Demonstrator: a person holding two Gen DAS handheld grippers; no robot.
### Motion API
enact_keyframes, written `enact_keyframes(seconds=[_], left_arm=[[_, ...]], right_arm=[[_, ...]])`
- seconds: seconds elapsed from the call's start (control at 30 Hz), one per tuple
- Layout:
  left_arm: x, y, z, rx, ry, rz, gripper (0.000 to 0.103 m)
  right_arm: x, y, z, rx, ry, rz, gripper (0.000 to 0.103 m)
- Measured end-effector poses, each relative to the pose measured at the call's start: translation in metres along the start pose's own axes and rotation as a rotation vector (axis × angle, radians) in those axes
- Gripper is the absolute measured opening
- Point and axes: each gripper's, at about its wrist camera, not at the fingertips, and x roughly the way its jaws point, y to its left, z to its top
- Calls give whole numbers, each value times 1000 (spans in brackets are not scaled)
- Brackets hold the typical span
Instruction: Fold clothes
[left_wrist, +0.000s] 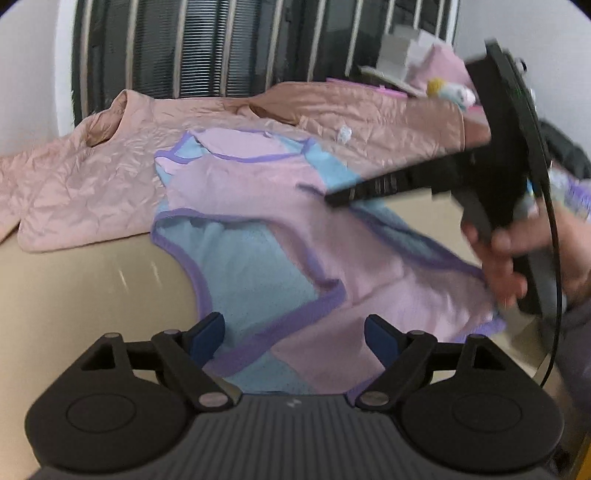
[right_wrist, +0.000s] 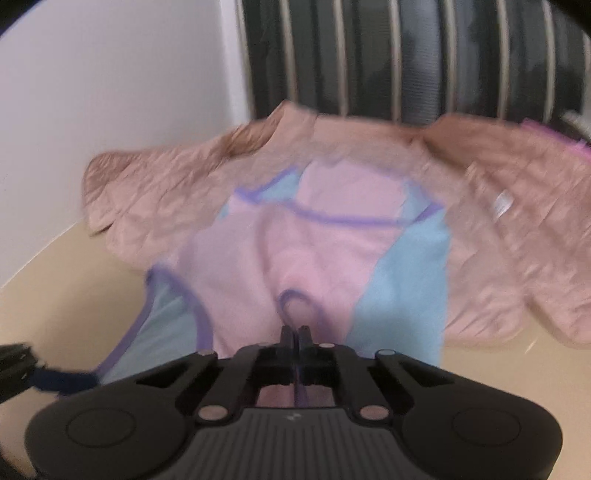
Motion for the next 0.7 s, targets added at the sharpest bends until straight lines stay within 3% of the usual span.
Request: enact_keyframes(seconds=[0.13, 0.23, 0.27, 0.3, 0.33, 0.37, 0.4, 0.43, 0.47, 0.6, 0.7], left_arm=[[2, 6, 4, -40, 8, -13, 88], [4, 12, 10, -77, 10, -31, 88], [4, 12, 13, -80, 5, -25, 87], [5, 13, 14, -77, 3, -17, 83], [6, 13, 16, -74, 2, -12, 78], [7, 13, 17, -72, 7, -14, 56], [9, 12, 18, -72, 20, -28, 19], [12, 12, 18, -63, 32, -44, 10], [12, 12, 18, -53, 34, -51, 5], [10, 13, 19, -69, 4, -45, 5], [7, 26, 19, -141, -10, -33, 3]], right_arm=[[4, -15, 3, 46, -28, -95, 2], [-7, -21, 1, 69, -30, -104, 9], [-19, -21, -1, 69, -38, -91, 17], [-35, -22, -5, 71, -65, -72, 32], [-56, -24, -13, 77, -103, -49, 41], [-74, -25, -22, 79, -129, -21, 51], [-88, -25, -32, 74, -132, 16, 51], [-103, -24, -43, 70, -135, 53, 51], [-115, -22, -54, 56, -133, 79, 50], [-138, -2, -93, -53, -89, 64, 50], [-135, 0, -107, -39, -60, 79, 50]])
